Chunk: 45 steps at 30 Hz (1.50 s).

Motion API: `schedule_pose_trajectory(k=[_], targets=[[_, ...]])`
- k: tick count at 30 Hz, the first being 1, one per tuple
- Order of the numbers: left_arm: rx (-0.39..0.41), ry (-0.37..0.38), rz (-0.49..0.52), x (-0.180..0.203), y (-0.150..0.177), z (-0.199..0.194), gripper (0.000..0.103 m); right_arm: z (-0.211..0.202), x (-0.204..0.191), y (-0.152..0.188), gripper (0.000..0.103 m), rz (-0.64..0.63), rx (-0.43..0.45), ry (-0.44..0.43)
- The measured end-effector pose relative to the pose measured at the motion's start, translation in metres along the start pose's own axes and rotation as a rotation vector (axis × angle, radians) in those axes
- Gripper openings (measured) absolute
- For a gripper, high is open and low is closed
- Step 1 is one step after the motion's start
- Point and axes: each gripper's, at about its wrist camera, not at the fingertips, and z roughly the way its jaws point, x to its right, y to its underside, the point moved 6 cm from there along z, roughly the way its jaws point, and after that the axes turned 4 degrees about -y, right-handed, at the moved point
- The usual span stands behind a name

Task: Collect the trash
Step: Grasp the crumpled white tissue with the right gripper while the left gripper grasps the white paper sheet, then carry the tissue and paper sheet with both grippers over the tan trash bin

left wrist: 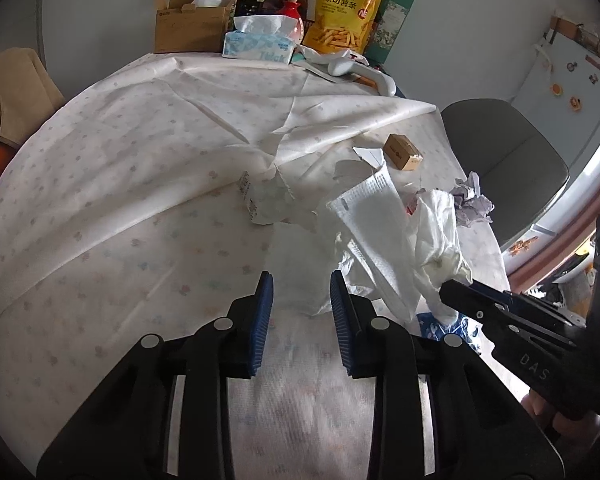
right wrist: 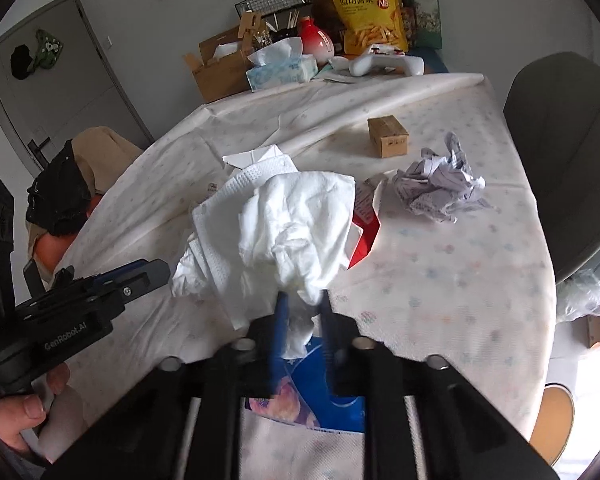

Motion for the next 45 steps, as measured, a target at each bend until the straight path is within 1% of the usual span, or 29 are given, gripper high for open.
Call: schedule_pose_trajectory(k=[5,9,12,16,19,21,22,24,25,26,30,31,32,33,34,35,39,45], targets=[[0.017,0.011,0.009,0.007,-0.006,-0.006,0.03,-0.023,0.001,-0.002,0.008,0.0,0.048,-0.013],[0.022,0.046,0.029,0.021,-0.011,-0.009,0.03,-0.05,0.009,-0.006,0.008,0.011,0.099,0.001],[0.003,0.087,0.038,0.034,-0.01,-0.007,0.03,-0.062,0.016,-0.005,0.008,0.021,0.113,0.022],[-0.049,0.144,0.033,0.051,0.002,-0.002,0.03,-0.076,0.023,-0.001,0.008,0.032,0.131,0.038],[-0.084,0.161,0.027,0.06,0.013,0.004,0.032,-0.086,0.029,0.005,0.008,0.038,0.142,0.05],[-0.102,0.158,0.018,0.063,0.018,0.011,0.033,-0.091,0.033,0.009,0.008,0.037,0.147,0.056],[-0.114,0.161,0.001,0.063,0.02,0.015,0.036,-0.092,0.034,0.01,0.008,0.036,0.148,0.057],[-0.128,0.163,-0.036,0.063,0.022,0.02,0.046,-0.096,0.037,0.014,0.008,0.035,0.149,0.062],[-0.136,0.159,-0.059,0.063,0.023,0.024,0.055,-0.097,0.038,0.015,0.008,0.035,0.149,0.064],[-0.143,0.15,-0.073,0.063,0.024,0.026,0.058,-0.099,0.039,0.016,0.008,0.035,0.149,0.065],[-0.14,0.15,-0.087,0.068,0.024,0.035,0.058,-0.108,0.042,0.019,0.008,0.037,0.15,0.066],[-0.147,0.165,-0.114,0.067,0.024,0.038,0.055,-0.109,0.041,0.019,0.008,0.036,0.148,0.069],[-0.15,0.175,-0.13,0.067,0.024,0.039,0.041,-0.109,0.041,0.02,0.008,0.033,0.147,0.071],[-0.155,0.181,-0.139,0.067,0.024,0.04,0.031,-0.11,0.04,0.021,0.008,0.026,0.145,0.077],[-0.164,0.178,-0.139,0.067,0.025,0.041,0.015,-0.111,0.039,0.021,0.008,0.022,0.144,0.08],[-0.164,0.18,-0.139,0.067,0.025,0.04,0.006,-0.112,0.038,0.021,0.008,0.018,0.144,0.083],[-0.112,0.184,-0.125,0.066,0.021,0.023,0.004,-0.114,0.036,0.022,0.008,0.016,0.149,0.084],[-0.018,0.2,-0.096,0.066,0.008,-0.013,0.004,-0.118,0.028,0.02,0.008,0.007,0.161,0.079]])
